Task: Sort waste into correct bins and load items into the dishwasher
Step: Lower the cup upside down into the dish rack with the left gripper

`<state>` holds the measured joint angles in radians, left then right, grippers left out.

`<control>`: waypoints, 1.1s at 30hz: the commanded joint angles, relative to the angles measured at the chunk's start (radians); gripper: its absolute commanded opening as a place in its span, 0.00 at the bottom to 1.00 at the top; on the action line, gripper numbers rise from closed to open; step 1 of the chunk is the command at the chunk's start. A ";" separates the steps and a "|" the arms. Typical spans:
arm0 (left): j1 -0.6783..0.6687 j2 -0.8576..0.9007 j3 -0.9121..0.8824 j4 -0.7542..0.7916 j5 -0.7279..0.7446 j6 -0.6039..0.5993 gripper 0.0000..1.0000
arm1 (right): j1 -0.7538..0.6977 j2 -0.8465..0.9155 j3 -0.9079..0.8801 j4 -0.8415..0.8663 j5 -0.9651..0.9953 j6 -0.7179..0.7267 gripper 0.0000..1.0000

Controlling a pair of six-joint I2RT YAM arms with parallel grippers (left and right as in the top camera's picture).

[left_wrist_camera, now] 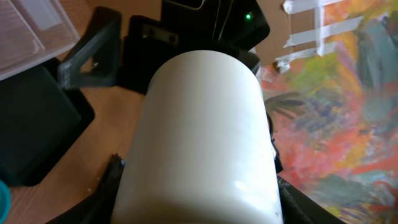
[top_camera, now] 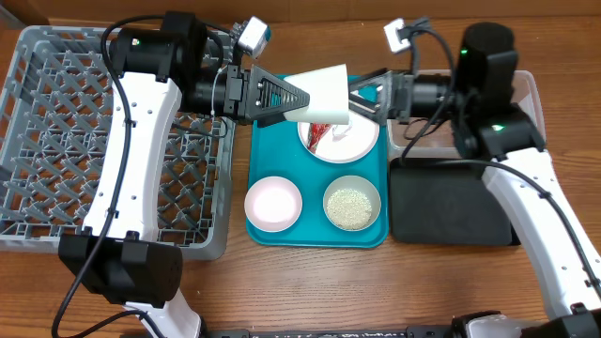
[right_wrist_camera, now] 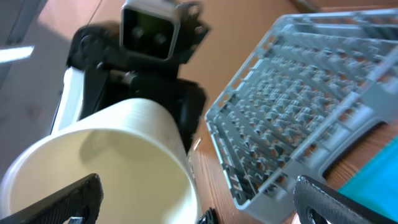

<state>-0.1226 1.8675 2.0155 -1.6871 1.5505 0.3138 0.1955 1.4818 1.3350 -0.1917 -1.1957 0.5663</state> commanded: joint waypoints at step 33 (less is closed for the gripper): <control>0.307 -0.201 -0.535 0.154 -1.719 -0.765 0.26 | 0.186 -0.131 0.009 -0.818 0.863 0.021 1.00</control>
<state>0.1806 1.6737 1.5448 -1.5654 -0.0795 -0.4030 0.3779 1.3678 1.3369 -1.0107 -0.3477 0.5976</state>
